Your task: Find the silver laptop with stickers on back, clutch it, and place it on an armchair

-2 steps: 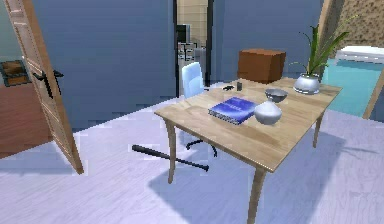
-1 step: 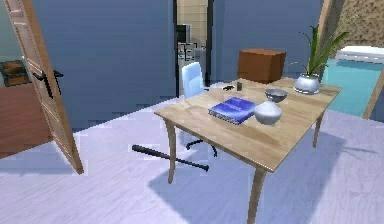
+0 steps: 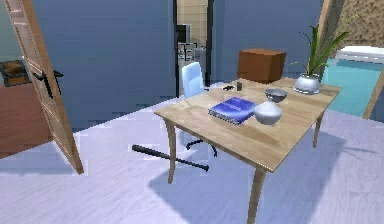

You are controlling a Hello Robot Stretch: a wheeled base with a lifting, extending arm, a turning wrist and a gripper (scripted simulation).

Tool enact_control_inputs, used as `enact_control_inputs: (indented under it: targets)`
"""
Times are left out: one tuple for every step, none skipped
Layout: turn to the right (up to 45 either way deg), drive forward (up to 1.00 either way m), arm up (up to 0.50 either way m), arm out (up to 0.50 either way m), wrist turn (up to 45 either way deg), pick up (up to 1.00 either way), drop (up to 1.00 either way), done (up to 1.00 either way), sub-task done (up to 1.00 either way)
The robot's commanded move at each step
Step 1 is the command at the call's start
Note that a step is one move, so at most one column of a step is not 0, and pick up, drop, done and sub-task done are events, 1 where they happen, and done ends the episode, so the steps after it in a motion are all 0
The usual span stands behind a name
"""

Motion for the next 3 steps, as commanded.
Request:
enact_control_inputs:
  targets:
    - [0.0,0.0,0.0,0.0,33.0,0.0,0.0,0.0,0.0]
    - [0.0,0.0,-0.3,0.0,0.0,0.0,0.0,0.0,0.0]
    - [0.0,0.0,0.0,0.0,0.0,1.0,0.0,0.0,0.0]
